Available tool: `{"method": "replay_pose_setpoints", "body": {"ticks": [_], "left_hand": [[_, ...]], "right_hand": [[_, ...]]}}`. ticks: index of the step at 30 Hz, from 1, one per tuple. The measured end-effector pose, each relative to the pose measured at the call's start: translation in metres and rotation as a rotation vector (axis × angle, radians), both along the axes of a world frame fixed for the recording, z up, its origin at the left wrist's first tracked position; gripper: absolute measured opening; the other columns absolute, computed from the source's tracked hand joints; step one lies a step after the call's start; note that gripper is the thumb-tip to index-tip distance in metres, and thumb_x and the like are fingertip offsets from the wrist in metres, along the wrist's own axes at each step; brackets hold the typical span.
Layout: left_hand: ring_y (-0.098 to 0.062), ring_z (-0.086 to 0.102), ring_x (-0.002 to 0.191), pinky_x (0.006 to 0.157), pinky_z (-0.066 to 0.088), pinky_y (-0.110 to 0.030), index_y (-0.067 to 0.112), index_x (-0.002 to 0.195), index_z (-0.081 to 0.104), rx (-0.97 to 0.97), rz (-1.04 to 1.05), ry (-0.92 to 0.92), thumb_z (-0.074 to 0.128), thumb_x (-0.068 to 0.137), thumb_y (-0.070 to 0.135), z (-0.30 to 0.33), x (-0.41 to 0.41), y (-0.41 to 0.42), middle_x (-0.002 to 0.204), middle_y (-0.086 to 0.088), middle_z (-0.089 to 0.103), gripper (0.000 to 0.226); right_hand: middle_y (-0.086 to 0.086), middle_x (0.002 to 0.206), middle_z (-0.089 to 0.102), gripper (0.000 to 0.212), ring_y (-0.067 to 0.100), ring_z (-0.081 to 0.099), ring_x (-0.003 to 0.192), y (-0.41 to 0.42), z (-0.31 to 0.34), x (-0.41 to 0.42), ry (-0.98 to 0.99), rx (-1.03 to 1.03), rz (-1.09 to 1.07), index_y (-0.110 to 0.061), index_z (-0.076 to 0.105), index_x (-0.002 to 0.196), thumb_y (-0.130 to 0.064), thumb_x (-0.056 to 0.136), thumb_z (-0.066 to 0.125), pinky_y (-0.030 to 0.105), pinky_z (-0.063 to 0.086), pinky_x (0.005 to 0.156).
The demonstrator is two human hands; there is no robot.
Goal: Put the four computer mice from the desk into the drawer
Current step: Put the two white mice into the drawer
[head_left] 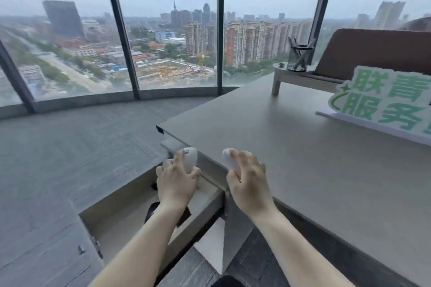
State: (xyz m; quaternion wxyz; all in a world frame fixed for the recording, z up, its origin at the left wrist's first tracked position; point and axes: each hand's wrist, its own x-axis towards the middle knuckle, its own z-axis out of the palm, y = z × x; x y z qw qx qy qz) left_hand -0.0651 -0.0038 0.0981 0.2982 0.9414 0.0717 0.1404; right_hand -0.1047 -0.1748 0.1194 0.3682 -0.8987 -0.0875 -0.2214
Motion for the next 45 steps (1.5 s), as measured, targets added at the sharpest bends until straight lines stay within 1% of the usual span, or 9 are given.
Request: {"method": "replay_pose_setpoints", "body": {"ticks": [5,9,12,23,27,31,35,41,45], "left_hand": [[-0.040,0.045,0.118,0.096,0.034,-0.045,0.024,0.137,0.038,0.082,0.216,0.319,0.044,0.083,0.036,-0.046,-0.012,0.119,0.130,-0.022,0.053,0.055],[-0.040,0.045,0.111,0.093,0.035,-0.045,0.023,0.119,0.044,0.144,0.199,0.550,0.029,0.077,0.034,-0.102,0.003,0.167,0.129,-0.015,0.054,0.047],[-0.039,0.041,0.120,0.094,0.031,-0.042,0.021,0.125,0.044,0.119,0.183,0.694,0.032,0.083,0.027,-0.115,0.010,0.176,0.131,-0.017,0.051,0.044],[-0.037,0.046,0.128,0.102,0.042,-0.041,0.014,0.134,0.049,0.099,0.183,0.878,0.056,0.078,0.046,-0.145,0.031,0.186,0.138,-0.017,0.049,0.064],[-0.040,0.047,0.126,0.101,0.042,-0.042,0.009,0.132,0.051,0.055,0.187,0.669,0.040,0.093,0.026,-0.125,0.028,0.184,0.139,-0.019,0.047,0.044],[-0.032,0.054,0.123,0.104,0.042,-0.040,0.014,0.127,0.061,-0.111,0.177,0.291,0.045,0.090,0.018,-0.093,-0.002,0.192,0.132,-0.013,0.060,0.041],[-0.028,0.061,0.109,0.089,0.042,-0.032,0.008,0.112,0.068,-0.215,0.233,0.008,0.050,0.089,0.006,-0.073,-0.056,0.190,0.117,-0.013,0.067,0.030],[-0.033,0.052,0.120,0.090,0.042,-0.041,0.010,0.137,0.049,-0.497,0.485,0.127,0.044,0.092,0.011,-0.090,-0.116,0.194,0.137,-0.016,0.052,0.045],[-0.028,0.060,0.102,0.088,0.048,-0.041,0.014,0.134,0.053,-0.788,0.409,0.204,0.043,0.092,0.010,-0.102,-0.129,0.183,0.111,-0.001,0.067,0.044]], "right_hand": [[0.001,0.121,0.053,0.046,0.023,0.042,0.103,0.111,-0.062,0.002,0.237,-0.134,0.219,-0.027,0.048,0.128,-0.017,0.084,0.040,0.034,0.035,0.096],[0.011,0.137,0.041,0.052,0.034,0.035,0.117,0.165,-0.105,0.002,0.494,-0.329,0.296,-0.021,0.036,0.141,-0.020,0.089,0.042,0.041,0.035,0.102],[0.014,0.138,0.039,0.052,0.038,0.033,0.124,0.187,-0.128,0.009,0.605,-0.462,0.361,-0.019,0.033,0.142,-0.022,0.090,0.041,0.044,0.032,0.107],[0.019,0.132,0.042,0.039,0.040,0.036,0.125,0.214,-0.151,0.023,0.838,-0.657,0.464,-0.015,0.048,0.130,-0.034,0.099,0.034,0.048,0.038,0.101],[0.014,0.130,0.047,0.034,0.034,0.042,0.122,0.201,-0.145,0.020,0.715,-0.549,0.444,-0.015,0.051,0.128,-0.022,0.095,0.043,0.043,0.042,0.096],[0.007,0.121,0.058,0.032,0.025,0.051,0.113,0.187,-0.127,-0.001,0.533,-0.329,0.407,-0.015,0.059,0.121,-0.026,0.095,0.045,0.036,0.045,0.091],[-0.004,0.116,0.061,0.031,0.013,0.052,0.111,0.177,-0.115,-0.047,0.441,-0.131,0.417,-0.021,0.062,0.115,-0.039,0.094,0.047,0.030,0.045,0.093],[-0.014,0.131,0.044,0.074,0.009,0.036,0.121,0.170,-0.122,-0.109,0.447,-0.059,0.443,-0.026,0.049,0.131,-0.075,0.076,0.051,0.025,0.038,0.100],[-0.013,0.137,0.036,0.074,0.013,0.038,0.120,0.171,-0.138,-0.124,0.470,-0.095,0.409,-0.030,0.037,0.137,-0.062,0.076,0.061,0.028,0.042,0.100]]}}
